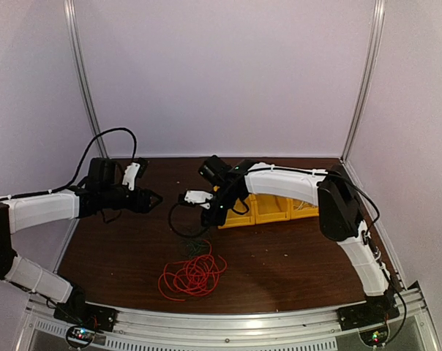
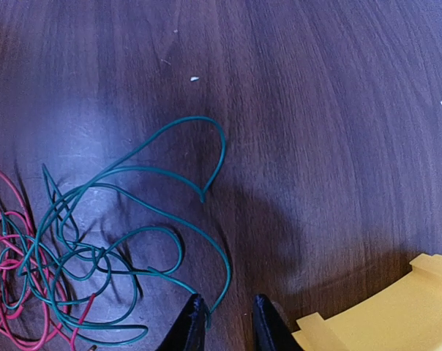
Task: Untangle the cables
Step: Pick up one of the twisted cables from the tangled cable pile, then untie one of the twisted cables from the tangled cable pile.
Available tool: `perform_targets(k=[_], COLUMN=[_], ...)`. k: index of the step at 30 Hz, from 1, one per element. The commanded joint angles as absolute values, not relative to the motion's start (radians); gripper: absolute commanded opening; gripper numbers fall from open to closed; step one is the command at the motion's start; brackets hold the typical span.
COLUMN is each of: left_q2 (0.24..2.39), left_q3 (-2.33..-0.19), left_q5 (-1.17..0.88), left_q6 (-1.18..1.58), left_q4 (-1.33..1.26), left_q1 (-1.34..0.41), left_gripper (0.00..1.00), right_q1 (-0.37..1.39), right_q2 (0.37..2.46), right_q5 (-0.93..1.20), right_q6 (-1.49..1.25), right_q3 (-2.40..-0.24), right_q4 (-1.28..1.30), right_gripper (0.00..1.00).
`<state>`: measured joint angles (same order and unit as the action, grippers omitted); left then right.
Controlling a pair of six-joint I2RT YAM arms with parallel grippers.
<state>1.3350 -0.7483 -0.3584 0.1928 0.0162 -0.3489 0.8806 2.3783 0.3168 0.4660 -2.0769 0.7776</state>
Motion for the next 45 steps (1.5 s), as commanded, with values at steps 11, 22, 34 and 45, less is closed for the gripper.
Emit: perform_targets(k=[11, 22, 34, 45], left_q2=[1.326, 1.272, 1.146, 1.376], left_q3=[-0.770, -0.677, -0.574, -0.598], left_q5=[-0.382, -0.424, -0.377, -0.440], left_q6=[0.188, 0.215, 0.200, 0.270], left_q4=[-0.028, -0.172, -0.430, -0.814], left_q1=[-0.351, -0.356, -0.555, -0.672], left_gripper=[0.69, 0.67, 0.68, 0.64], right_q1=[0.893, 0.893, 0.891, 0.891], right_q2=[2.412, 2.238, 2.017, 1.976], right_q5=[0.329, 0.390, 0.534, 0.583], right_q6=[0.452, 0.430, 0.401, 0.371], right_q3=[-2.097, -2.117, -2.133, -2.132], right_q4=[0.831, 0.816, 0.769, 0.726], right_gripper=[0.15, 0.00, 0.00, 0.00])
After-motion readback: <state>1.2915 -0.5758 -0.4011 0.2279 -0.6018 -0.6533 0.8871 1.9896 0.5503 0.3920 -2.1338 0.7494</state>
